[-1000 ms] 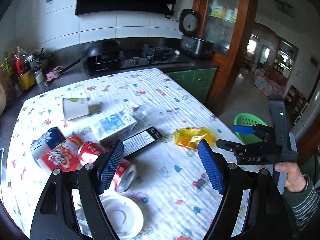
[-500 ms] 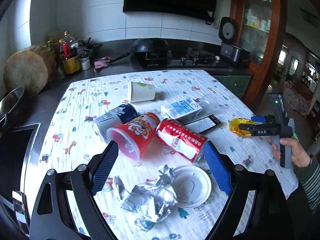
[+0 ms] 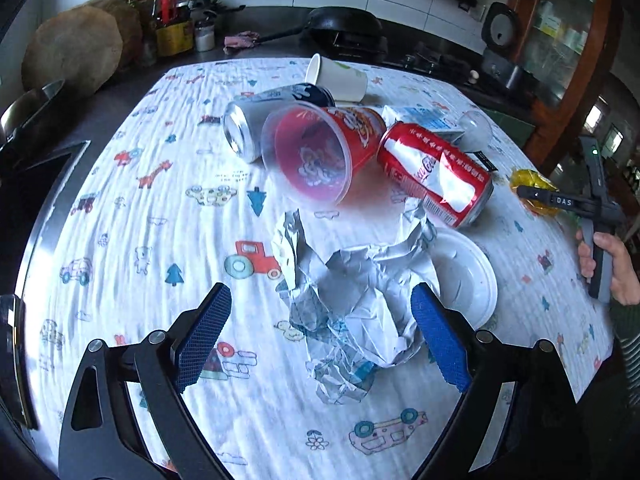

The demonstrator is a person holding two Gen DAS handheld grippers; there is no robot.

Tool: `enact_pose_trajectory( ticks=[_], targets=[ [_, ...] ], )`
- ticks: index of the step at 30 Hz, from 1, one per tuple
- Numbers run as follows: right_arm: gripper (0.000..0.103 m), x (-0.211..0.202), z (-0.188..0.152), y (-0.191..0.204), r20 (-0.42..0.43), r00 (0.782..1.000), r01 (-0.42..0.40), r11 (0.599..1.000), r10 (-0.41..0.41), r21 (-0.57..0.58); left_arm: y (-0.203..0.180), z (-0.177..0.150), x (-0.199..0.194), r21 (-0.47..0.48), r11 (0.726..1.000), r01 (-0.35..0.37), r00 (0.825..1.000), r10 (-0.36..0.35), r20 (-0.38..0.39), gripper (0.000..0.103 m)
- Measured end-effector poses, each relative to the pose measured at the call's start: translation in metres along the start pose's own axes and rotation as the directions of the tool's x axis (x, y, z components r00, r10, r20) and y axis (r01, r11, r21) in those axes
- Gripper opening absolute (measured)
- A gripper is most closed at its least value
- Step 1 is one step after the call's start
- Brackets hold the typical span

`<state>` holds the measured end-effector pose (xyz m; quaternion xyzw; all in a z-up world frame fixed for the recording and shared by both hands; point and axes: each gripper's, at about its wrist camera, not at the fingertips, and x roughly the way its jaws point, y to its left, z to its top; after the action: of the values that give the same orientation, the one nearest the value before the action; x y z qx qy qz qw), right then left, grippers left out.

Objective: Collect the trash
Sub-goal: 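Grasp the yellow snack bag with the right tool while the left tool grasps the crumpled foil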

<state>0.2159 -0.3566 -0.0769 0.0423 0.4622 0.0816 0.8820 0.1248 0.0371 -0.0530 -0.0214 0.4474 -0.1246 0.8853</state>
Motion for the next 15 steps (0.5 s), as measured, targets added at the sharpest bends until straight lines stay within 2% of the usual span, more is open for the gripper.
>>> enact_pose_trajectory(
  ticks=[3, 5, 6, 7, 11, 14, 15],
  targets=[
    [0.035, -0.011, -0.006, 0.002, 0.020, 1.000, 0.005, 1.000, -0.006, 0.011, -0.001, -0.004, 0.012, -0.004, 0.999, 0.048, 0.998, -0.048, -0.031, 0.077],
    [0.034, -0.021, -0.010, 0.002, 0.036, 0.999, 0.001, 1.000, -0.002, 0.017, -0.001, -0.006, 0.020, -0.011, 0.997, 0.076, 0.996, -0.077, -0.048, 0.065],
    [0.033, -0.026, -0.012, 0.003, 0.044, 0.999, 0.004, 1.000, -0.005, 0.018, -0.003, -0.007, 0.023, -0.014, 0.995, 0.094, 0.994, -0.095, -0.055, 0.056],
    [0.033, -0.032, -0.014, 0.002, 0.052, 0.999, 0.007, 1.000, -0.008, 0.019, -0.004, -0.008, 0.025, -0.015, 0.994, 0.106, 0.993, -0.107, -0.056, 0.053],
    [0.033, -0.056, -0.026, -0.003, 0.077, 0.996, 0.035, 0.999, -0.037, 0.033, -0.011, -0.012, 0.020, 0.016, 0.996, 0.090, 0.996, -0.089, -0.021, 0.044],
    [0.033, -0.077, -0.036, -0.015, 0.103, 0.992, 0.065, 0.996, -0.070, 0.053, -0.010, -0.010, 0.007, -0.002, 0.992, 0.123, 0.992, -0.123, 0.001, 0.031],
    [0.033, -0.083, -0.039, -0.021, 0.109, 0.991, 0.076, 0.995, -0.083, 0.064, -0.012, -0.009, 0.002, 0.003, 0.991, 0.133, 0.991, -0.133, 0.009, 0.024]
  ],
)
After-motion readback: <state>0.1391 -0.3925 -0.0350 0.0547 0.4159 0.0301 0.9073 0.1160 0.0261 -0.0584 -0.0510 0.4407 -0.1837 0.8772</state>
